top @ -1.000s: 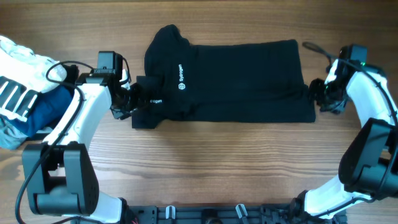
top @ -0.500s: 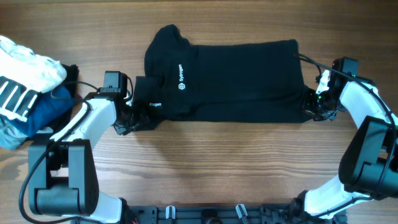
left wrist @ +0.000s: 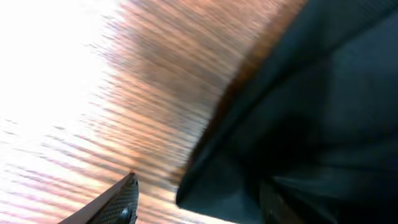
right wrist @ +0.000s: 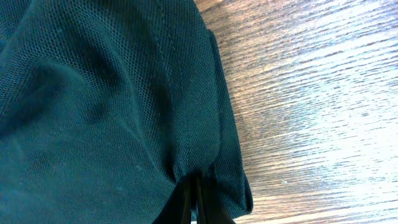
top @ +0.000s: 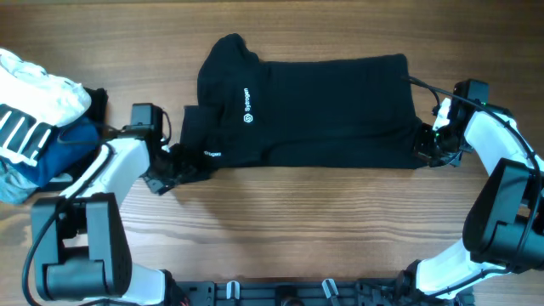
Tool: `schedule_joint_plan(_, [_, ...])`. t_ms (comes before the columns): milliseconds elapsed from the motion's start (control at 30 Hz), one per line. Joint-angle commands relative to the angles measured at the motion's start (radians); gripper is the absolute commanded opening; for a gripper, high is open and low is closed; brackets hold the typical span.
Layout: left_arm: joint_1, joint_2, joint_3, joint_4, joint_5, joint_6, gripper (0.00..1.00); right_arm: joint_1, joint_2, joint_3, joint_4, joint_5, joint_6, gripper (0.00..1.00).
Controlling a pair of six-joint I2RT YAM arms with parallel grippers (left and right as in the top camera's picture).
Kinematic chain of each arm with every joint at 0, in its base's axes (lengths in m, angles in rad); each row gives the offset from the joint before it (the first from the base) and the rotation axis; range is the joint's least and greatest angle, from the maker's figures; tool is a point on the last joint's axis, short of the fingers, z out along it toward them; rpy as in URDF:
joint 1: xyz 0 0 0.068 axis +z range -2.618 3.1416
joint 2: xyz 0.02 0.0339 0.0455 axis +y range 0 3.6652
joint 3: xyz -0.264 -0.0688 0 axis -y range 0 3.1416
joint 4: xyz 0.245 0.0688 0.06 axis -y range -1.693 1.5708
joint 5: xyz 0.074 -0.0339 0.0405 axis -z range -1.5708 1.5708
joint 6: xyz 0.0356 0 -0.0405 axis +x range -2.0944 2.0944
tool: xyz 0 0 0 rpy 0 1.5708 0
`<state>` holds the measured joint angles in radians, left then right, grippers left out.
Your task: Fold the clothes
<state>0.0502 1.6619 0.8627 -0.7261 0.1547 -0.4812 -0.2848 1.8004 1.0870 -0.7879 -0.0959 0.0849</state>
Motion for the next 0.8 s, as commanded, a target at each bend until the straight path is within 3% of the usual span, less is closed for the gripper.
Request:
schedule_joint_plan(0, [0.073, -0.003, -0.018, -0.009, 0.106, 0.002, 0.63, 0.005, -0.013, -0.01, -0.002, 0.02, 0.011, 0.04])
schedule_joint_plan(67, [0.084, -0.002, -0.018, -0.003, 0.167, 0.003, 0.62, 0.005, -0.013, -0.01, -0.002, 0.02, 0.011, 0.04])
schedule_joint_plan(267, [0.076, 0.007, -0.05, 0.01, 0.167, -0.003, 0.61, 0.005, -0.013, -0.01, -0.003, 0.02, 0.011, 0.04])
schedule_joint_plan(367, [0.08, 0.006, -0.055, 0.004, 0.167, -0.006, 0.36, 0.005, -0.013, -0.01, -0.003, 0.02, 0.011, 0.04])
schedule_joint_plan(667, [0.113, 0.006, -0.063, 0.037, 0.087, -0.052, 0.37, 0.005, -0.013, -0.01, -0.005, 0.02, 0.011, 0.04])
schedule_joint_plan(700, [0.112, 0.006, -0.064, 0.059, 0.088, -0.052, 0.35, 0.005, -0.013, -0.01, -0.006, 0.02, 0.011, 0.04])
schedule_joint_plan(767, [0.109, 0.006, -0.064, 0.081, 0.087, -0.052, 0.2, 0.005, -0.013, -0.01, -0.006, 0.02, 0.011, 0.04])
